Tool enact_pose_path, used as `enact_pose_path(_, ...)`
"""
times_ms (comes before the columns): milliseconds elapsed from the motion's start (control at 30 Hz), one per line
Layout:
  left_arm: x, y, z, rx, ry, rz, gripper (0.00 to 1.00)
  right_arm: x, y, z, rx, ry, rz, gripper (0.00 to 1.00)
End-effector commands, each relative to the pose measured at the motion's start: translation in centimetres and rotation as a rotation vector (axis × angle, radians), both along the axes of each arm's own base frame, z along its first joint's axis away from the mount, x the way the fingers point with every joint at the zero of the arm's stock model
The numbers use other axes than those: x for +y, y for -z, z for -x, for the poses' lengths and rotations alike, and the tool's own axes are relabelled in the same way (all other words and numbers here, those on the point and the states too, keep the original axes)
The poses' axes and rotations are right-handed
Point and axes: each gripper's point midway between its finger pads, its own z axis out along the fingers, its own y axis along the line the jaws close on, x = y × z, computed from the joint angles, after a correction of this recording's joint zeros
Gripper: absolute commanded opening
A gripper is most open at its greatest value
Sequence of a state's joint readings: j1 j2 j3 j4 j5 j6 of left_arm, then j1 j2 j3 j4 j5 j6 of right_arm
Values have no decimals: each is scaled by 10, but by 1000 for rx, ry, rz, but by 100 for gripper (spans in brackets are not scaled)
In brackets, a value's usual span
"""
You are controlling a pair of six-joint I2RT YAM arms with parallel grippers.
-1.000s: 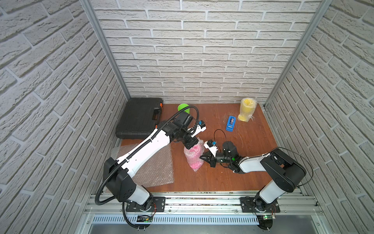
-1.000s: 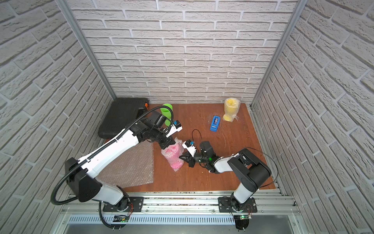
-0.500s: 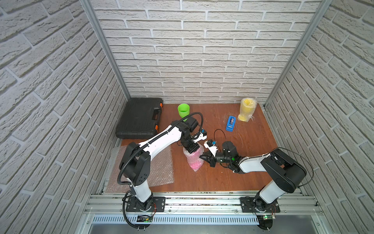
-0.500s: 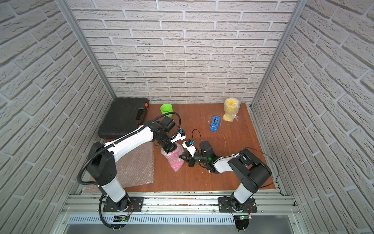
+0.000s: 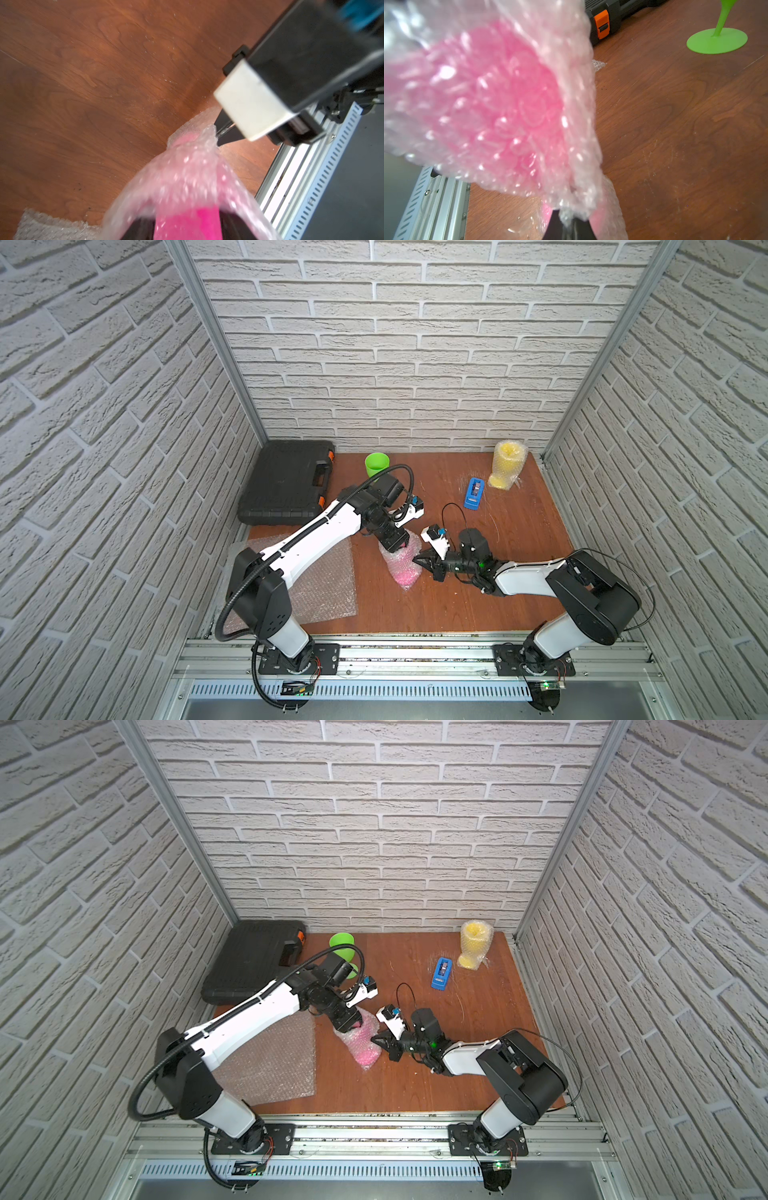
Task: Wrap wine glasses in bubble wrap
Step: Wrap the wine glass in bubble wrap.
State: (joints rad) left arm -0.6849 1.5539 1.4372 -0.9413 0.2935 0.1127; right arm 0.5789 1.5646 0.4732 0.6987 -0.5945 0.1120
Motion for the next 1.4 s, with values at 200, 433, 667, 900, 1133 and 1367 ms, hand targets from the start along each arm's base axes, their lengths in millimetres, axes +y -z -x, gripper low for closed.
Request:
enact_pose_path(200, 24, -62, 36, -20, 71, 89, 62, 1, 0, 3, 5, -20, 7, 3)
enact_pose_path(433, 43, -41, 53, 45, 91, 51, 65, 4, -1, 3, 8, -34, 4, 3)
enact_pose_path(667, 42, -31, 44, 32, 112, 34, 46, 3, -1, 4, 12, -39, 14, 3)
enact_pose_path(900, 16, -33, 15, -59, 106, 67, 1, 5, -2, 6, 7, -60, 12, 3)
enact_pose_path(1133, -16, 5, 2, -4, 113, 20, 0, 11, -2, 15, 9, -111, 0, 3)
enact_pose_path(1367, -12, 79, 18, 200, 111, -113, 0, -1, 3, 5, -25, -17, 44, 3)
